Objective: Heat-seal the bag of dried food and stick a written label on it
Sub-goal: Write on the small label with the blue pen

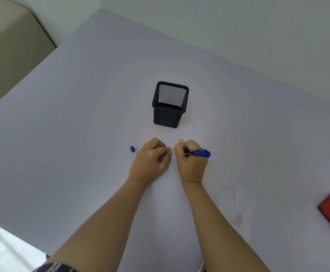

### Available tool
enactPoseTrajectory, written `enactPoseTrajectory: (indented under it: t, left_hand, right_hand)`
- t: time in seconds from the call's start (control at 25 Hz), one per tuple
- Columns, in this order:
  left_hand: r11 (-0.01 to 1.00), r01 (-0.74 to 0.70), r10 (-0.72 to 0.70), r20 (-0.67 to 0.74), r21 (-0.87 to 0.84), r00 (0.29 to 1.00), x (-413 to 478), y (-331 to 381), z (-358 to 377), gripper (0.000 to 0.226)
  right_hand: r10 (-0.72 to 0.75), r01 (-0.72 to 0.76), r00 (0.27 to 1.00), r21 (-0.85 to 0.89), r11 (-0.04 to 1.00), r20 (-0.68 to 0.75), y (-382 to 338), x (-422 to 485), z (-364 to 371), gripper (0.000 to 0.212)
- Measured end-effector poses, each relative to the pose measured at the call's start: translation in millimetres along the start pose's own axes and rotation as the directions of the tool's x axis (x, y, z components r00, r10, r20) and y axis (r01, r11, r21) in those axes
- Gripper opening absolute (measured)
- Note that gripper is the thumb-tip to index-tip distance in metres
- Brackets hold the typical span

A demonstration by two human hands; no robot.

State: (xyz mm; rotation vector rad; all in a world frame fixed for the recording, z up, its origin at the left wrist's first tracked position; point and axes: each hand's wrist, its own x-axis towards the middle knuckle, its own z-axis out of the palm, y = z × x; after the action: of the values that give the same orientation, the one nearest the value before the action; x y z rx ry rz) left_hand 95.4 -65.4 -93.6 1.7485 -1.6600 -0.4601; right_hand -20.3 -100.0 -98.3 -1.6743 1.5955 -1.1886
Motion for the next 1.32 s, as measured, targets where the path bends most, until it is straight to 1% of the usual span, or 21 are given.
enactPoseTrajectory:
  t: [0.16,0.28,0.44,0.56,0.64,0.8,0.88,1.0,1.16,1.32]
  left_hand:
    - [1.000,0.007,-0.007,-0.005,-0.006,1.000,0.7,0.5,0.5,0.013]
    - [1.000,-0.002,0.002,0.003,-0.003,1.000,0.7,0.0,0.6,0.010]
    - [1.000,-0.004,0.004,0.004,0.002,1.000,0.1,-0.3,1.5,0.010]
    - [1.000,-0.001,0.001,-0.005,0.002,1.000,1.1,-0.1,1.3,0.013]
    - [1.000,-0.002,0.002,-0.003,0.005,1.000,0.9,0.4,0.8,0.015]
    - [1.000,0.007,-0.007,-0.010,-0.011,1.000,0.3,1.4,0.2,0.019]
    - [1.000,0.008,-0.008,-0.005,-0.012,1.000,-0.3,2.1,0.0,0.025]
    - [1.000,0.019,-0.019,0.002,-0.015,1.000,0.2,1.8,-0.6,0.017]
    - [1.000,0.012,-0.012,0.009,-0.012,1.000,0.1,0.9,0.4,0.012]
    - [1.000,-0.004,0.004,0.005,-0.002,1.000,0.1,0.4,0.4,0.014]
  right_hand:
    - [0.045,-0.045,0.998,0.000,0.999,-0.047,0.2,0.5,0.8,0.036]
    - [-0.014,0.014,1.000,0.002,1.000,0.000,0.7,-0.9,-0.3,0.037]
    - [0.026,-0.027,0.999,0.047,0.999,0.021,-0.8,-0.6,-2.1,0.031]
    - [0.037,-0.037,0.999,0.072,0.997,-0.003,-2.6,-0.5,-2.5,0.030]
    - [0.051,-0.055,0.998,0.109,0.993,0.035,-2.2,-0.8,-1.9,0.031]
    - [-0.009,0.006,0.999,0.059,0.998,0.044,0.1,-2.1,-0.8,0.038]
    - [-0.005,-0.001,0.997,0.083,0.997,0.072,0.1,-2.5,-1.4,0.040]
    - [0.022,-0.032,0.993,0.085,0.996,0.114,1.8,-2.9,-0.9,0.043]
    - [0.020,-0.028,0.994,0.078,0.997,0.109,-1.1,-2.3,-2.3,0.041]
    - [0.038,-0.042,0.997,0.073,0.996,0.066,-2.3,-0.7,-2.8,0.033]
